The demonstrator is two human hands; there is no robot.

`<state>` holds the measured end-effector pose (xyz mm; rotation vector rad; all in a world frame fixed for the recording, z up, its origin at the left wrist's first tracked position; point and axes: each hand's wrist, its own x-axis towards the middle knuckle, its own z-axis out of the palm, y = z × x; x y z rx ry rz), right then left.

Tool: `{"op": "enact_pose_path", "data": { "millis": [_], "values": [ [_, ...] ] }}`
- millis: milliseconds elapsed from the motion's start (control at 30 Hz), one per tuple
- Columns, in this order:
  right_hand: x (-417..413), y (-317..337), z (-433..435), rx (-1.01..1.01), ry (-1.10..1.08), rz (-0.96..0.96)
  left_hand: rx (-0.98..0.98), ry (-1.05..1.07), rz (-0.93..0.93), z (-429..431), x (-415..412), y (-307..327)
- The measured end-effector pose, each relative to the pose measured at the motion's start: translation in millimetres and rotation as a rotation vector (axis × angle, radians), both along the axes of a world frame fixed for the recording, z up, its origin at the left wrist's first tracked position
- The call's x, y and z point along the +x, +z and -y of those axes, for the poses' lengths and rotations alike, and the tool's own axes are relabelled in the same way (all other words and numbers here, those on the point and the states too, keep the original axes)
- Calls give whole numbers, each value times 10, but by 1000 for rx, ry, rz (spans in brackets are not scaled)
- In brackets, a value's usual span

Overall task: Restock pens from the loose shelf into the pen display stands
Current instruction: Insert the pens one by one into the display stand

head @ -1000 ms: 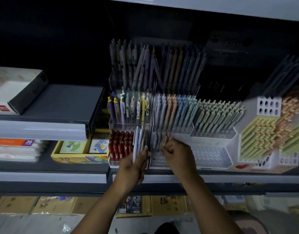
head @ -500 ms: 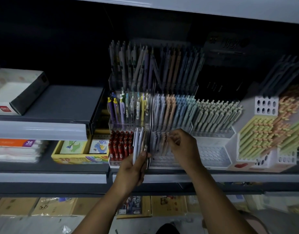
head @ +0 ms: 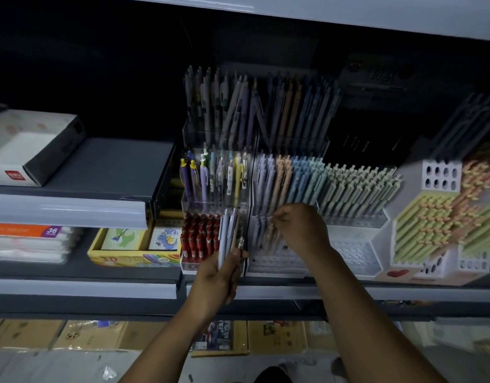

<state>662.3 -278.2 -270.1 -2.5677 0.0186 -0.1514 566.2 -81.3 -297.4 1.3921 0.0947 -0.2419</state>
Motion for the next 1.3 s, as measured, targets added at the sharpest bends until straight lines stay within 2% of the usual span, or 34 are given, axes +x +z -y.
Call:
{"op": "enact_pose_path", "data": {
  "millis": [200,1033,1300],
  "values": [
    [-50,17,1,-37,27,39,4,-7,12,5,-5,-3],
    [-132,24,-154,-62,-182,49,9,1,-2,21,17,2],
    [-169,56,-77,25,-100,68,-1,-6,0,20,3,0]
  ]
}}
